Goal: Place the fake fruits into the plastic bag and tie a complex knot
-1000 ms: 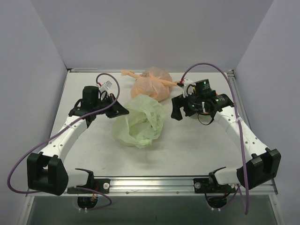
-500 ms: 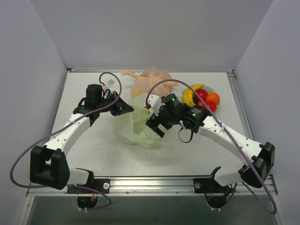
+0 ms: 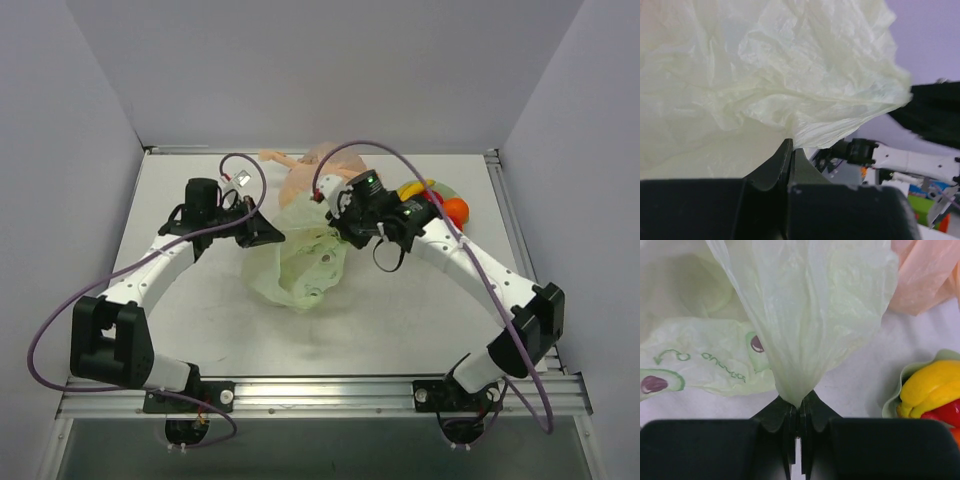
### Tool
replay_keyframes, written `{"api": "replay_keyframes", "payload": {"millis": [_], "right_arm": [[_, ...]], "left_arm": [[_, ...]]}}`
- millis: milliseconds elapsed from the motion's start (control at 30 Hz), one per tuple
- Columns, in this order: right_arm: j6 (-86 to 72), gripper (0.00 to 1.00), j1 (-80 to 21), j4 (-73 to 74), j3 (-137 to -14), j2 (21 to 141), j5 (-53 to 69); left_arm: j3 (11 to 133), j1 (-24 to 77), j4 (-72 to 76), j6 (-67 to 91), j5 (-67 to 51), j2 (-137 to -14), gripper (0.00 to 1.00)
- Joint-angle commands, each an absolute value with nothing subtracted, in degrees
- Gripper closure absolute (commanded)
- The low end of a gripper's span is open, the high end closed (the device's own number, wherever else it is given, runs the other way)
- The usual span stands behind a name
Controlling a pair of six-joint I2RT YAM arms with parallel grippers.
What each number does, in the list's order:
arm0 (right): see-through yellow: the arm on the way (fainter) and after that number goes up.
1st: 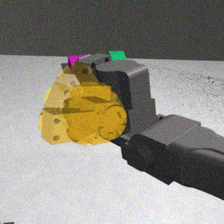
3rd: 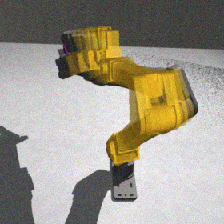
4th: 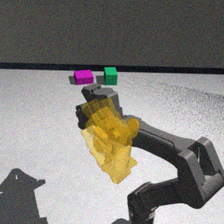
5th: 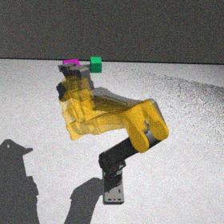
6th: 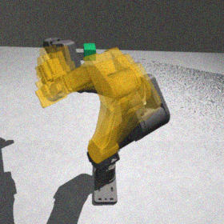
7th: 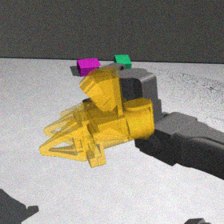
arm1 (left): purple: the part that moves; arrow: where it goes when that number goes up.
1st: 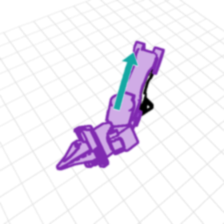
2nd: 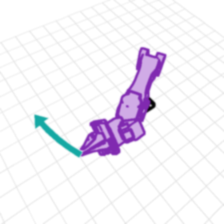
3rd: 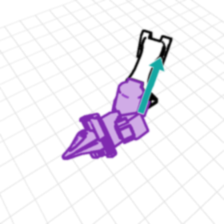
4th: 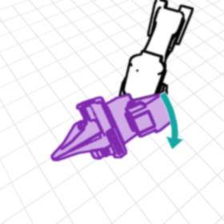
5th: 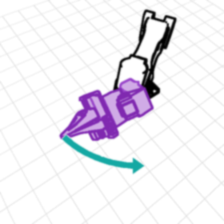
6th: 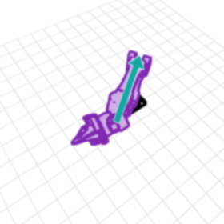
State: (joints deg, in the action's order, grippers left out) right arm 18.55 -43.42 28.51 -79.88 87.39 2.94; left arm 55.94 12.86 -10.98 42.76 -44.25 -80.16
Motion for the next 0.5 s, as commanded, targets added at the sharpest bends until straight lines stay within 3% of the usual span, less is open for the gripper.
{"api": "replay_keyframes", "payload": {"millis": [0,33,133,467], "right_arm": [[20.13,1.0,-34.67,35.66,-87.09,81.31,24.37],[20.3,1.0,-33.06,37.16,-88.67,80.95,35.05],[25.73,1.0,-30.5,47.51,-92.96,81.12,49.68],[51.13,1.0,-25.6,83.65,-99.74,91.13,73.72]], "left_arm": [[64.31,11.87,-19.12,26.66,-46.23,-82.87,1.0],[66.08,11.26,-21.25,24.19,-45.62,-84.8,1.0],[70.47,8.63,-26.36,18.81,-46.84,-88.31,1.0],[71.46,6.42,-29.71,14.16,-46.06,-89.74,1.0]]}}
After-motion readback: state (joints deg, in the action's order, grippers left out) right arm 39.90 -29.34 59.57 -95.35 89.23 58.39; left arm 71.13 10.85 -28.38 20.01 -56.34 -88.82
